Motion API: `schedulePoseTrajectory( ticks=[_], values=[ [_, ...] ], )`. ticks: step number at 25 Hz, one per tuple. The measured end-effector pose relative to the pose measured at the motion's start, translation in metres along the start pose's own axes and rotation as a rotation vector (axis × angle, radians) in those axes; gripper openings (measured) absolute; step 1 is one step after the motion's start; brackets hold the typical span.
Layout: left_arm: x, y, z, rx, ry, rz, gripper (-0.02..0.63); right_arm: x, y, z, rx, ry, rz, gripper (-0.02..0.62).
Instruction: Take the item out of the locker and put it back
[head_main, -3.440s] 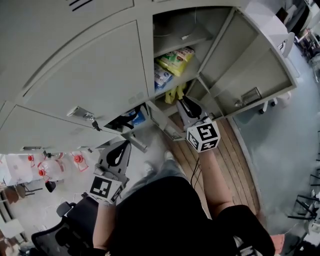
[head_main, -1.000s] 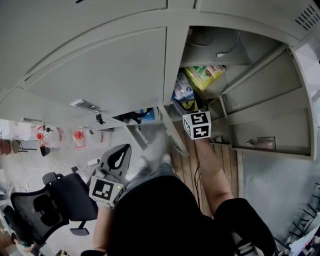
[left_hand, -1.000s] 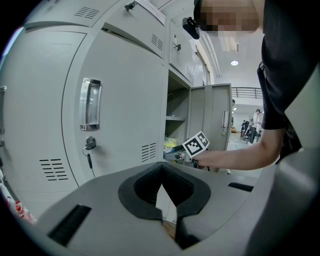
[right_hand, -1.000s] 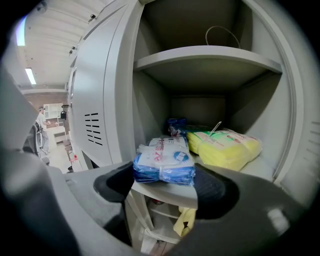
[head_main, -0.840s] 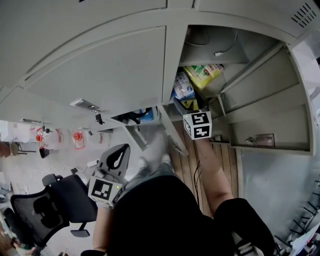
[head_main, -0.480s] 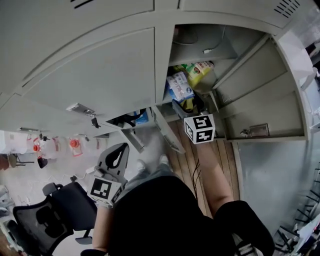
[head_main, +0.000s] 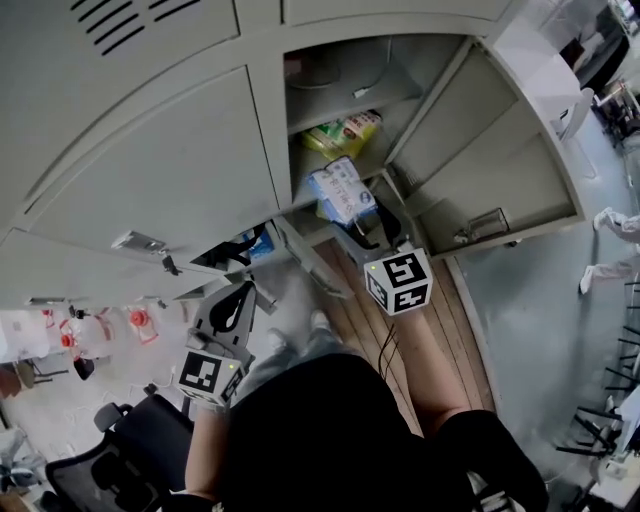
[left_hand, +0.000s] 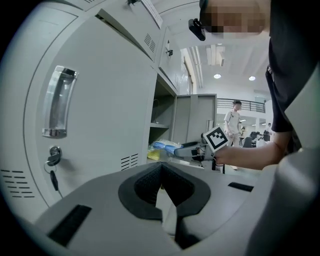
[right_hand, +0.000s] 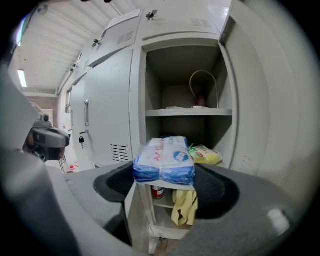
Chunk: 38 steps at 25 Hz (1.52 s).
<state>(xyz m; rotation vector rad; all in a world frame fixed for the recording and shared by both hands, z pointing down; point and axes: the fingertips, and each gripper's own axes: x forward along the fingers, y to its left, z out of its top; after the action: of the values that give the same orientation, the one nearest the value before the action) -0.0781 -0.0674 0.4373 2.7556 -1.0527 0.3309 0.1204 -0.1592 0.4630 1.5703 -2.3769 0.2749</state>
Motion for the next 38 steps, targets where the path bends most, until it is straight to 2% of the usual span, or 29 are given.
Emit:
schedulePoseTrajectory(
  ticks=[5, 16, 20, 35, 38],
  values=[
    [0.012, -0.006, 0.012, -0.010, -0.031, -0.066, 0.011, -0.040, 0.002, 0.011, 0.019, -0.018, -0.045, 0.362],
    [0.038, -0.028, 0.023, 0.029, -0.057, -0.212, 0.011, -0.118, 0.009, 0.021, 0.024, -0.032, -0.147, 0.362],
    [0.044, -0.035, 0.032, 0.012, -0.067, -0.246, 0.011, -0.143, 0.008, 0.023, 0.032, -0.040, -0.181, 0.362],
    [0.037, -0.055, 0.056, 0.077, -0.092, -0.297, 0.011, -0.212, 0.021, 0.042, 0.030, -0.090, -0.212, 0.362],
    [0.036, -0.057, 0.058, 0.066, -0.090, -0.297, 0.011, -0.218, 0.023, 0.041, 0.029, -0.093, -0.216, 0.362]
  ],
)
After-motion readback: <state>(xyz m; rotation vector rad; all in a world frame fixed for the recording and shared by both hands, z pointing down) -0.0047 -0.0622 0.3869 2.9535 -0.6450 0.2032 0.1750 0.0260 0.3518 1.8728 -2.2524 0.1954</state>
